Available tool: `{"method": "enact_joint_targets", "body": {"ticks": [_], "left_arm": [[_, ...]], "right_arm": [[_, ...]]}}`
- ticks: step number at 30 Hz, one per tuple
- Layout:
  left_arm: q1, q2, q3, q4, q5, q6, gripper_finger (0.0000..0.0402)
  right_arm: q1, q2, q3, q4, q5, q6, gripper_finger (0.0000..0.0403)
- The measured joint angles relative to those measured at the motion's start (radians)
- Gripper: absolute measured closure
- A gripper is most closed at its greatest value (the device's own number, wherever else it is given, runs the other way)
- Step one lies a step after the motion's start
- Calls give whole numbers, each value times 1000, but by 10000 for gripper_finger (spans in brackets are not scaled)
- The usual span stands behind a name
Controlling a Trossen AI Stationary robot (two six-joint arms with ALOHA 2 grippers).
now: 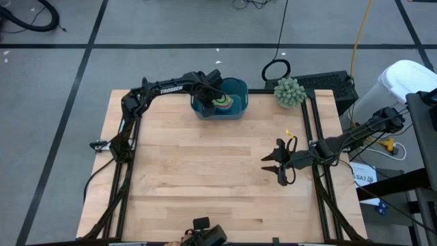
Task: Nest measuring cups in basket
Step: Put the nested measuring cups into the blue bin
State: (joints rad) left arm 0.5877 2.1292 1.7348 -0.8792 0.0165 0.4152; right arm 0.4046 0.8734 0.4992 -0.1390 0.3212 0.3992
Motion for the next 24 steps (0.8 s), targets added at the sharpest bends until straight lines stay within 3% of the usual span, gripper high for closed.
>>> {"method": "enact_joint_targets", "body": {"ticks": [19, 24], "left_arm": [[-8, 3, 0, -4, 10, -25, 235], [-8, 10, 0, -3, -10, -28, 214]], "right_arm": [[0, 0, 0, 0, -4, 0, 245], [0, 0, 0, 0, -4, 0, 245]]}}
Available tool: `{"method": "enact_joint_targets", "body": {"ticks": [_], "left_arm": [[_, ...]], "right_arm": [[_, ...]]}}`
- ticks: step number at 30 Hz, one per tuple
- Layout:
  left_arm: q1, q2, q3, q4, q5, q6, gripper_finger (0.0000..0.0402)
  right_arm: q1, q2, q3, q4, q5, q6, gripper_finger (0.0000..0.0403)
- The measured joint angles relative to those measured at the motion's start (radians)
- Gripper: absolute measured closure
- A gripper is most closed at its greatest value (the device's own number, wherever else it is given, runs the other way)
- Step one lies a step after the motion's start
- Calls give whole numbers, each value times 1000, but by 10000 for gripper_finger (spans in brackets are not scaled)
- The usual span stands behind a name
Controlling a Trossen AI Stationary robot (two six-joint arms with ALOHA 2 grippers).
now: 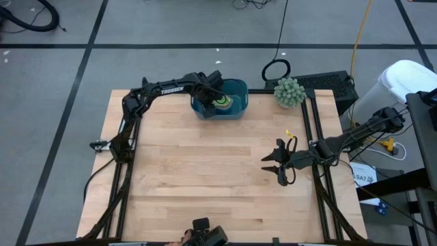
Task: Nest measuring cups in basket
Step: Put the nested measuring cups into the blue bin, then return to Home Position
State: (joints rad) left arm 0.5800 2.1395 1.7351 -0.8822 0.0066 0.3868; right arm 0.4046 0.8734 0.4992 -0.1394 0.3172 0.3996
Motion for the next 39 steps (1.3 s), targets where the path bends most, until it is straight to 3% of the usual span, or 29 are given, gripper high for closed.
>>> {"method": "enact_joint_targets", "body": {"ticks": [10, 18, 29, 39], "left_arm": [[0, 1, 0, 2, -33, -2, 139], [-13, 1, 15, -5, -88, 4, 108], [-55, 1, 128, -125, -114, 24, 87], [-129, -17, 299, -218, -113, 3, 117]], "right_arm": [[0, 0, 0, 0, 0, 0, 245], [0, 0, 0, 0, 0, 0, 245], [0, 0, 0, -2, 0, 0, 245], [0, -2, 0, -2, 27, -14, 245]]}}
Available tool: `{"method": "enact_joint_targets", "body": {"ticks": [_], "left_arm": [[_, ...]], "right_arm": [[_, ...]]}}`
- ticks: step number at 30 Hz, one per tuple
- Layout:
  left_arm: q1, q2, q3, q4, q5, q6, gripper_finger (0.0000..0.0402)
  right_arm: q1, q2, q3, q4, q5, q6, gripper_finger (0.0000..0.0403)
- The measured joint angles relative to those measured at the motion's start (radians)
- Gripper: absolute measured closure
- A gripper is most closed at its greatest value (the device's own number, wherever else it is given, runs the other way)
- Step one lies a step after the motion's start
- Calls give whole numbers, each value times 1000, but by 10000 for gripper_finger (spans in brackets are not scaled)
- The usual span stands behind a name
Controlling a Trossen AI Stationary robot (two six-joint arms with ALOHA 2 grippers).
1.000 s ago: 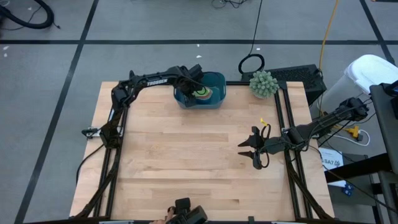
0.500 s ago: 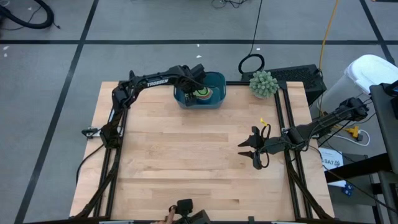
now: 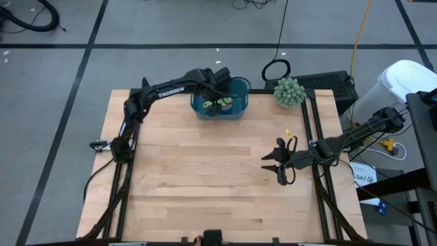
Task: Nest measuring cups in basket
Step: Return to Home Position
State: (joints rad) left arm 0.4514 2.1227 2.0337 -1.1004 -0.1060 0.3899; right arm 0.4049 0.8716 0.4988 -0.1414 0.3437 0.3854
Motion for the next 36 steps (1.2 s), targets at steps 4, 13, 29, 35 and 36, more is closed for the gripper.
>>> {"method": "enact_joint_targets", "body": {"ticks": [4, 13, 29, 35, 36], "left_arm": [[-41, -85, 25, 9, 87, -33, 136], [-199, -453, -157, 111, 211, -181, 188], [-525, -1149, -1159, 764, -88, -522, 267], [-567, -1224, -1342, 906, -90, -549, 333], [-572, -1229, -1358, 906, -90, -547, 347]], "right_arm": [[3, -57, -1, 44, 15, -20, 245], [106, -318, 0, -29, 157, -44, 245], [321, -390, 0, -216, 549, -24, 249], [321, -392, 0, -216, 547, -14, 263], [321, -392, 0, -223, 546, -13, 266]]}}
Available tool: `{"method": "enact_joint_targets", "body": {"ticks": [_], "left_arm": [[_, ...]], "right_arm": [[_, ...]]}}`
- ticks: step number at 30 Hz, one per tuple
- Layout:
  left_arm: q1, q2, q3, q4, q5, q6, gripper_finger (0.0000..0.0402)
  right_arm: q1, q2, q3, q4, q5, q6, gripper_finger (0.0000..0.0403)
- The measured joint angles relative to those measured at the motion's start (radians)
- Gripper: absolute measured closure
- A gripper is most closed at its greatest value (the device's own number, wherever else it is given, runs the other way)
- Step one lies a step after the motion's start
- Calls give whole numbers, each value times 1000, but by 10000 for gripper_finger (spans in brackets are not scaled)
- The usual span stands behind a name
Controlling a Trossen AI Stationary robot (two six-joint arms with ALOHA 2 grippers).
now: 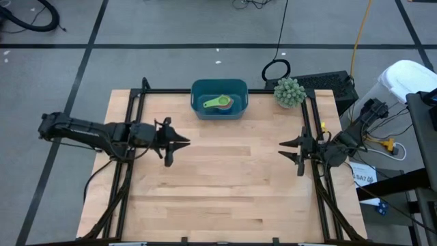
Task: Nest measuring cups in basket
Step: Return to Home Position
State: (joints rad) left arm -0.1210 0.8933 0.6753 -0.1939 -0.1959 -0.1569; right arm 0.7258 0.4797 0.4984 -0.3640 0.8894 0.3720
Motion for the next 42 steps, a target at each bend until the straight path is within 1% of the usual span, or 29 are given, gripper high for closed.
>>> {"method": "enact_joint_targets", "body": {"ticks": [3, 4, 9, 12, 15, 17, 19, 21, 24, 27, 32, 34, 37, 42], "left_arm": [[-14, -17, -55, 13, -1, 4, 388], [-19, -23, -73, 27, -6, 4, 394], [-25, -75, -180, 137, -34, -3, 388], [-13, -124, -225, 199, -38, 19, 390], [15, -172, -238, 219, -36, 86, 397], [56, -197, -238, 226, 8, 121, 397], [116, -212, -238, 227, 97, 131, 393], [177, -214, -238, 225, 187, 131, 394], [249, -211, -238, 218, 275, 140, 398], [299, -199, -238, 213, 318, 149, 397], [362, -166, -249, 211, 373, 158, 398], [380, -150, -249, 227, 403, 159, 399], [406, -130, -249, 266, 450, 162, 399], [453, -93, -249, 298, 499, 171, 400]], "right_arm": [[0, 0, 0, -35, -2, 1, 276], [0, 0, 0, -46, -2, 1, 280], [0, -11, 0, -60, 24, -14, 314], [-1, -50, 0, -60, 23, -42, 338], [-18, -119, 0, -60, 13, -95, 364], [-43, -174, 0, -59, -33, -137, 383], [-74, -220, 1, -55, -82, -168, 397], [-105, -246, 1, -59, -125, -182, 400], [-148, -252, -6, -53, -167, -202, 402], [-193, -252, -62, -6, -203, -202, 402], [-291, -279, -230, 171, -326, -189, 403], [-341, -296, -270, 216, -360, -201, 403], [-433, -313, -282, 246, -442, -229, 403], [-599, -318, -279, 231, -654, -219, 403]]}}
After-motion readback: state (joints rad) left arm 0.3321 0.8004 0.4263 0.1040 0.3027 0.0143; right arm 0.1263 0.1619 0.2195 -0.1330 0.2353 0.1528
